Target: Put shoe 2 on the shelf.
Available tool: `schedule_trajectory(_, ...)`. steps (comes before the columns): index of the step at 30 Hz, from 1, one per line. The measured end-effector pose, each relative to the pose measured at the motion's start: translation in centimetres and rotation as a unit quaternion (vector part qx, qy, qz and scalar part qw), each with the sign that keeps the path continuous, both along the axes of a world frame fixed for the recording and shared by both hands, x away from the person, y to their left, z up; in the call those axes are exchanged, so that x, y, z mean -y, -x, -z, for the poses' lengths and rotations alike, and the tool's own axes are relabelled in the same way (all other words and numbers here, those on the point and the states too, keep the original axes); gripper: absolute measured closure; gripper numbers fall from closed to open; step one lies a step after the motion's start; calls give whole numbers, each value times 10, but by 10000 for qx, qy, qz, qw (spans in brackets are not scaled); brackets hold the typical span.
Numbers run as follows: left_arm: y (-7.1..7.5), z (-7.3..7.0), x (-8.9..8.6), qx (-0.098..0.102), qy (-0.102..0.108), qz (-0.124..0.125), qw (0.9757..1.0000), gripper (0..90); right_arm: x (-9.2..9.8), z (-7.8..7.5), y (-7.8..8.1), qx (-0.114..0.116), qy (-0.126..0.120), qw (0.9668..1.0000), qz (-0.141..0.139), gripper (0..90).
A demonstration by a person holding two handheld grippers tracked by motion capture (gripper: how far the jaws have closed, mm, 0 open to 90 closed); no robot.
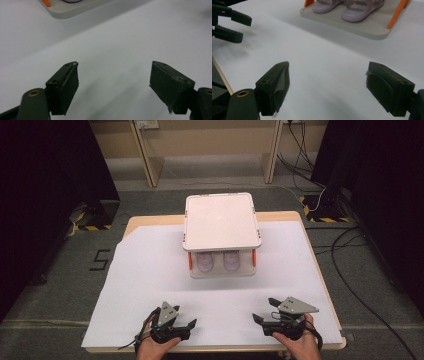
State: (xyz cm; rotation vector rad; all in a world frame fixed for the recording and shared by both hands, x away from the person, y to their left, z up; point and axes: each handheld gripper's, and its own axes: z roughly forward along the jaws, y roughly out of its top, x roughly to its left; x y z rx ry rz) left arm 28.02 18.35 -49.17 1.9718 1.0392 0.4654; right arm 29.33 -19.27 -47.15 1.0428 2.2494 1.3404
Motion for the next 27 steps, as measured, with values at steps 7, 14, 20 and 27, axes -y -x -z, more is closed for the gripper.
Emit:
schedule_trajectory(7,0,0,0,3,-1,3,10000,225,8,5,14,-111,47,9999,32,176)
schedule_trajectory(14,0,0,0,-3,-5,0,10000,225,18,8,24,-249,233,9994,-28,166)
schedule_trajectory(20,0,0,1,-3,-9,-1,10000,224,24,9,31,-243,215,9995,51,163)
schedule_trajectory(27,0,0,0,-7,-17,-7,10000,224,25,13,39,-345,302,9989,-13,162)
